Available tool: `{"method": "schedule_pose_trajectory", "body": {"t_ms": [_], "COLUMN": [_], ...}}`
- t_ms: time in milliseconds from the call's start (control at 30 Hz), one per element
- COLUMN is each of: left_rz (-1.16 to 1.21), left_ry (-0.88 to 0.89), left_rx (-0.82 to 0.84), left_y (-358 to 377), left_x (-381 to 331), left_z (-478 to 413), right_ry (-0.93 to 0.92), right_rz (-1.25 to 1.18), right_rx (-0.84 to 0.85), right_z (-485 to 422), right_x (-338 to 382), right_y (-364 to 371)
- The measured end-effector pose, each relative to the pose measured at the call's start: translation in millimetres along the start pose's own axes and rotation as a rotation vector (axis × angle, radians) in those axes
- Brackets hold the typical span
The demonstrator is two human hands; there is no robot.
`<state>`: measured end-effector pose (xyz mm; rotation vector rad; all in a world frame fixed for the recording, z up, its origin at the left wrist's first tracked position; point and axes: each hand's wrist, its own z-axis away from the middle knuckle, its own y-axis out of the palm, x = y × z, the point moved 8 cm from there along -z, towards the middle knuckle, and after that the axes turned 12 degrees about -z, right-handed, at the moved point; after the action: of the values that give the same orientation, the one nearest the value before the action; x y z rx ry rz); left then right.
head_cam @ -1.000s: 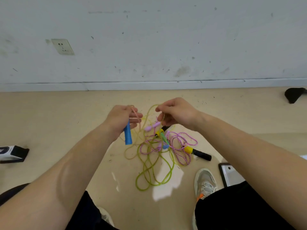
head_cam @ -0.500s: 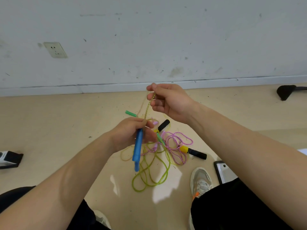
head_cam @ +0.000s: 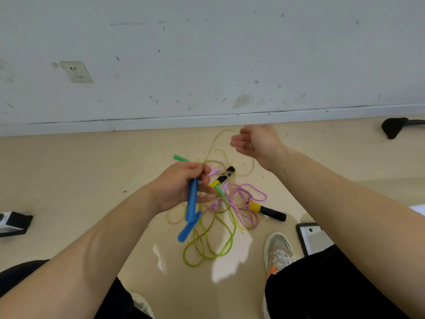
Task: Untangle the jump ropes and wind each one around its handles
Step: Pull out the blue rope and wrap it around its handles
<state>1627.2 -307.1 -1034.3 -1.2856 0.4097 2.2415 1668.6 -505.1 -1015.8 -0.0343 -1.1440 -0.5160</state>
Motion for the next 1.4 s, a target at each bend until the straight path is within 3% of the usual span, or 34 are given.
{"method": "schedule_pose_trajectory", "body": {"t_ms": [167,300,467,567,700,833,933,1100,1300,1400], "left_rz": [0.283,0.460,0.533,0.609,0.598,0.429,0.245,0.196,0.149,0.147], "left_ry": [0.037,0.041,0.070,0.062,0.053,0.081,0.056,0.002,-0.063,-0.092], "left_rx": [-0.111,-0.174,-0.307,-0.381,-0.349,-0.381,-0.410,-0.317,-0.510,-0.475], "left_y": [-9.0,-22.9,-49.3,-64.2,-57.3,-55.9,-61.2,-41.2,-58.0,-56.5], "left_x": [-14.8,-18.0,-18.2,-13.8,-14.9,-18.4,-16.0,-12.1,-0.7,4.0], "left_z": [-1.7,-1.9,0.7,2.3,1.4,1.9,1.1,0.6,3.0,1.9], "right_ry": [0.065,0.120,0.297,0.240,0.075,0.051,0.021,0.005,0.003,-0.015], "right_rz": [0.453,0.495,0.379,0.522,0.608,0.562,0.448,0.277,0.161,0.156], "right_rx": [0.236,0.411,0.582,0.650,0.678,0.701,0.627,0.510,0.419,0.374], "right_z": [25.3,45.7,54.3,57.0,57.3,59.0,51.1,40.1,37.7,34.5], "right_x": [-42.0,-73.0,-87.8,-87.1,-82.8,-74.2,-59.4,-39.8,-36.0,-33.2], "right_y": [36.1,62.4,65.0,68.7,78.5,80.8,76.6,64.7,59.8,55.4]}}
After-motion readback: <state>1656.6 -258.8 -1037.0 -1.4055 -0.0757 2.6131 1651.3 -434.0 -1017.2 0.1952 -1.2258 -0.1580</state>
